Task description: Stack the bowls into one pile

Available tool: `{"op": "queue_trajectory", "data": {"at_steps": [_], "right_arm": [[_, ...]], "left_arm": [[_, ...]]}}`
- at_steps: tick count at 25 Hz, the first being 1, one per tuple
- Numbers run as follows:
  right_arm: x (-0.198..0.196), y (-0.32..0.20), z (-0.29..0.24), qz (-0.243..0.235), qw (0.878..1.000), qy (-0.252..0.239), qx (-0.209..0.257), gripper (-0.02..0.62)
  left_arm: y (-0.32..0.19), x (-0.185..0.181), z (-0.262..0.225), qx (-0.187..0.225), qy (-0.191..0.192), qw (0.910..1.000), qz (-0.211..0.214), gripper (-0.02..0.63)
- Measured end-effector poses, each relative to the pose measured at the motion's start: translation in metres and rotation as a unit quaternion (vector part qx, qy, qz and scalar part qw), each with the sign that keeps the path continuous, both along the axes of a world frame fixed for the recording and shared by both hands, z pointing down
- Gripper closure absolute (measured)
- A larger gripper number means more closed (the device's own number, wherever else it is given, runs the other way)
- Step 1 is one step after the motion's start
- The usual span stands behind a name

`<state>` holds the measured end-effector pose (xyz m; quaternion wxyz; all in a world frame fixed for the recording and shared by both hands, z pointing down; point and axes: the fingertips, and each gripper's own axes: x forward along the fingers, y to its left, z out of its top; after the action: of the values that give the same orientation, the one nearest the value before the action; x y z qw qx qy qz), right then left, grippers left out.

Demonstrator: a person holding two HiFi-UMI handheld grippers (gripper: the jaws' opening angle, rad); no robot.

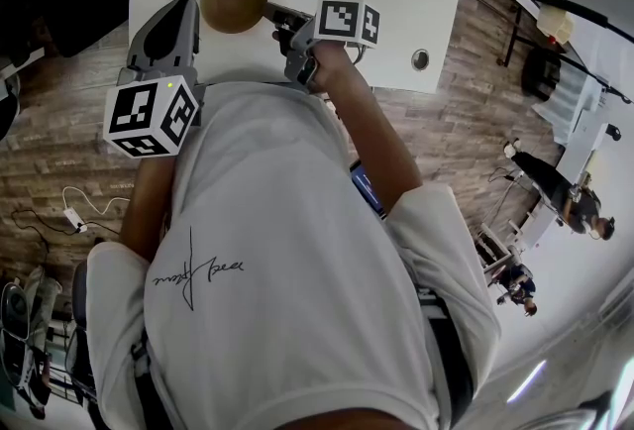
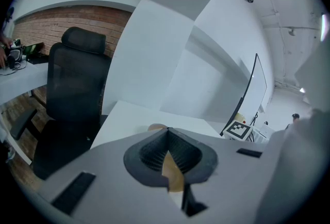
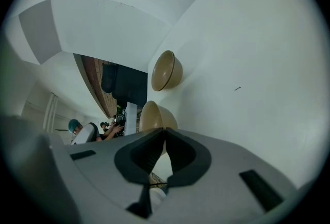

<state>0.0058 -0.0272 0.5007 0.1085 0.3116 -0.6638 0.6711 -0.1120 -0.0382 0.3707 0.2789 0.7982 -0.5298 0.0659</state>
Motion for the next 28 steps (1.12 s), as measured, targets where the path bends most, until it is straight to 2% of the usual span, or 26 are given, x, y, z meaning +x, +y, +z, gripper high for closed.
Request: {"op": "queue_trajectory", "data": {"at_steps": [11, 28], "right_arm": [[-0.003, -0.024, -0.033, 0.011, 0.999, -0.012, 0.031, 0.572], [0.014, -0.067, -0.049, 0.045, 0.997, -0.014, 0.053, 0.572]], "left_arm": [[-0.004, -0.002, 0.002, -0.005, 0.004, 1.0000, -0.003, 0.603], [-0.003, -0.010, 0.009, -0.017, 0.003, 0.9998, -0.012, 0.603]]}}
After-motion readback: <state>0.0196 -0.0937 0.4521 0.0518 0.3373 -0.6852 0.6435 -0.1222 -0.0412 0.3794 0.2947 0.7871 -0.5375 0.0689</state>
